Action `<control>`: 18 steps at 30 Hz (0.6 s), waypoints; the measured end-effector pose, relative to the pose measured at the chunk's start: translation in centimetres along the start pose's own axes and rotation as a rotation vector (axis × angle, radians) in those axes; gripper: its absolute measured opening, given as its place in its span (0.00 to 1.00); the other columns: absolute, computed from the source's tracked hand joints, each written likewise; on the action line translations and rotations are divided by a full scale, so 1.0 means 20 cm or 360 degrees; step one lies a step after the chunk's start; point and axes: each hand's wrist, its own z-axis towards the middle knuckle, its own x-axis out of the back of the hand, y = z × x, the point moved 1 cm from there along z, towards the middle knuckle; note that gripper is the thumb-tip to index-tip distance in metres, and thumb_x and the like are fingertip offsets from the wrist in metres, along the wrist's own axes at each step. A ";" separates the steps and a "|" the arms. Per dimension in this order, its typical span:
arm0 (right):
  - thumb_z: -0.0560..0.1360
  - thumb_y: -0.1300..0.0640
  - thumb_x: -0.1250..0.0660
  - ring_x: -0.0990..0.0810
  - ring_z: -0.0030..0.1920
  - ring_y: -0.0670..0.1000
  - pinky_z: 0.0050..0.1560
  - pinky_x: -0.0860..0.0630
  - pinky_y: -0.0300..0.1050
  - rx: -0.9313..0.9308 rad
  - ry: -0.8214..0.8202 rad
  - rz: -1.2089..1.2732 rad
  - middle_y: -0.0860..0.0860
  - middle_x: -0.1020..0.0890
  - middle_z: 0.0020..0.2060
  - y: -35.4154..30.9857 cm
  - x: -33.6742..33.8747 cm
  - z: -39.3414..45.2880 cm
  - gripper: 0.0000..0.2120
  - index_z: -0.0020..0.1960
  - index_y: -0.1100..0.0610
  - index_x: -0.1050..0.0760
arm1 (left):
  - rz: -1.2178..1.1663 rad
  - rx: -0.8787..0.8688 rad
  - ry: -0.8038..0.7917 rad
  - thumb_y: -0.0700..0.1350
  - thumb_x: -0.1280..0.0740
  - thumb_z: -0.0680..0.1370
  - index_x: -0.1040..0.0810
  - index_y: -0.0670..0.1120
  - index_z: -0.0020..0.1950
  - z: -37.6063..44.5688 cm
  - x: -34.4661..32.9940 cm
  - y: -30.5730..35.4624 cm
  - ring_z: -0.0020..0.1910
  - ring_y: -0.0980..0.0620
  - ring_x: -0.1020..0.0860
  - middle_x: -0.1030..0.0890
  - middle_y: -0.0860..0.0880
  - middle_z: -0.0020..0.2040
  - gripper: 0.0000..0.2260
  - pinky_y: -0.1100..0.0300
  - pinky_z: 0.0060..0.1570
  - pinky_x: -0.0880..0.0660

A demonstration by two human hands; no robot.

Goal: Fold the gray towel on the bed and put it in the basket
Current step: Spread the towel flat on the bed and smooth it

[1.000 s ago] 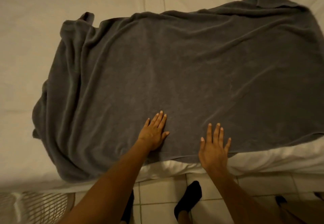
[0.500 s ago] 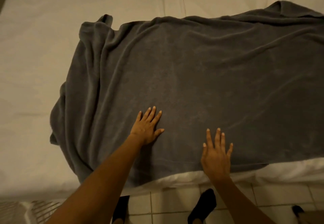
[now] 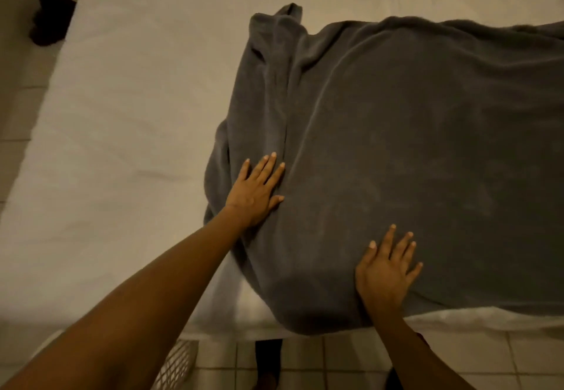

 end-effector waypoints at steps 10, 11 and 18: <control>0.79 0.44 0.58 0.43 0.75 0.59 0.71 0.45 0.62 0.0552 -0.0138 0.0013 0.59 0.43 0.75 -0.71 -0.20 -0.35 0.27 0.76 0.51 0.47 | 0.0064 0.0032 -0.0004 0.54 0.50 0.83 0.60 0.48 0.78 -0.10 -0.02 -0.65 0.78 0.45 0.55 0.58 0.44 0.79 0.29 0.44 0.75 0.54; 0.80 0.44 0.58 0.42 0.74 0.59 0.71 0.44 0.61 0.0639 -0.0124 0.0018 0.59 0.41 0.75 -0.77 -0.22 -0.38 0.27 0.76 0.51 0.46 | 0.0039 0.0034 0.0021 0.53 0.50 0.83 0.60 0.48 0.78 -0.09 -0.02 -0.68 0.78 0.45 0.54 0.57 0.43 0.79 0.29 0.44 0.75 0.54; 0.80 0.44 0.55 0.44 0.75 0.57 0.72 0.48 0.60 0.0975 -0.0093 -0.0018 0.58 0.42 0.75 -1.06 -0.28 -0.48 0.25 0.76 0.48 0.44 | -0.0028 -0.0079 0.0027 0.46 0.46 0.83 0.59 0.50 0.78 -0.02 -0.03 -0.78 0.78 0.44 0.53 0.56 0.43 0.79 0.29 0.45 0.76 0.54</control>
